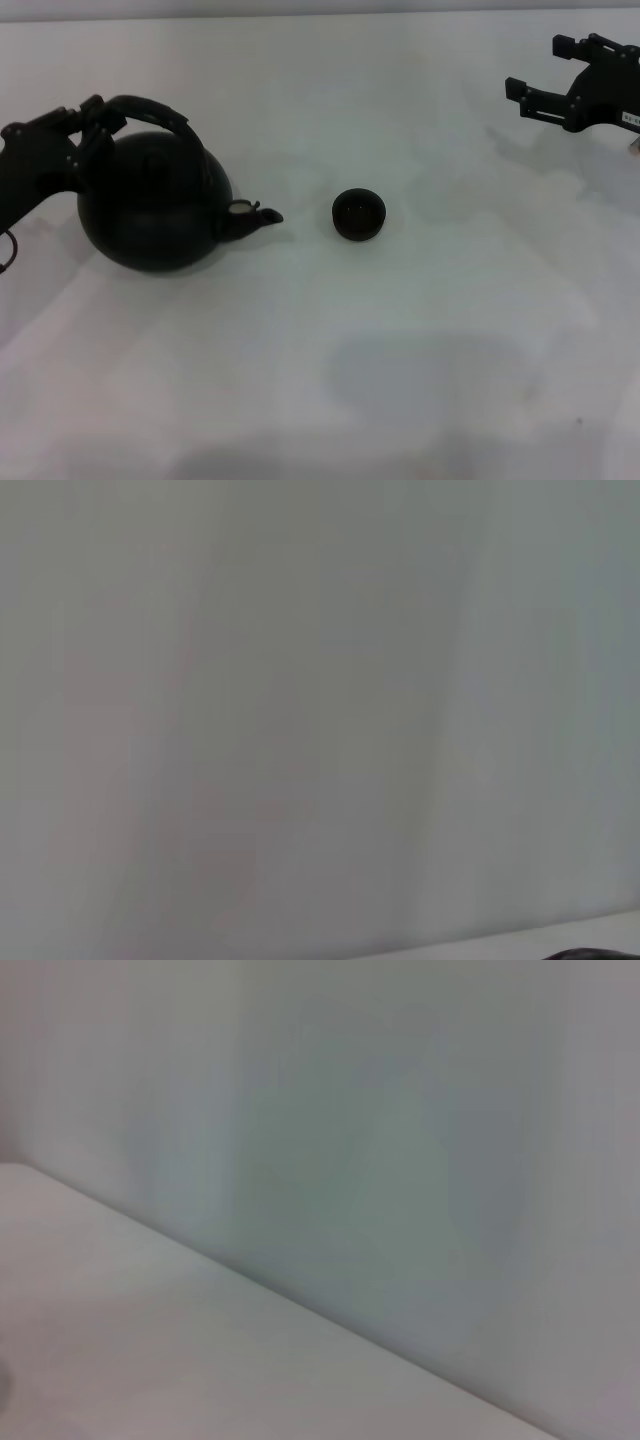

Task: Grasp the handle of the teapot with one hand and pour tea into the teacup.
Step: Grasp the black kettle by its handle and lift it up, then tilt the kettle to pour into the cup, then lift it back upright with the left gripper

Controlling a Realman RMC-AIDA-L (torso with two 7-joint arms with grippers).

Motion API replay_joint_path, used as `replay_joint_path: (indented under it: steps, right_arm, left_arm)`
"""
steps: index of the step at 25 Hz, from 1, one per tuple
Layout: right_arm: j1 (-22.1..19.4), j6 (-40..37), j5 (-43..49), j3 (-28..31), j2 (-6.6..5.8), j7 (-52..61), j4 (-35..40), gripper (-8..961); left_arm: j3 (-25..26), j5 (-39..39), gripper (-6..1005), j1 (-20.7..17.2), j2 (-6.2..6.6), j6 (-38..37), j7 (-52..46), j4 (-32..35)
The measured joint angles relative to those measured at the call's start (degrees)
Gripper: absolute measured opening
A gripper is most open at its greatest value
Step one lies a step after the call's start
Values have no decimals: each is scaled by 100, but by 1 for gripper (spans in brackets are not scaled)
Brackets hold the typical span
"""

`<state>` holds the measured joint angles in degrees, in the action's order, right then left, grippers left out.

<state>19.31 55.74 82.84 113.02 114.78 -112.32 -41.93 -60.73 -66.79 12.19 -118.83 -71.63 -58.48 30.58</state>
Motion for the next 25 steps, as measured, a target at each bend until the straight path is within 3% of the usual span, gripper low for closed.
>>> replay_joint_path:
  steps: [15, 21, 25]
  right_arm:
    - [59, -29, -638, -58, 9, -622, 296, 858]
    - [58, -29, -776, -70, 17, -710, 381, 858]
    - [55, -19, -895, -70, 17, -784, 471, 858]
  left_arm:
    - [21, -167, 201, 146, 18, 352, -485, 769]
    - [22, -892, 199, 360, 25, 738, -1123, 1202]
    - [14, -1841, 197, 688, 15, 1003, -1962, 1583]
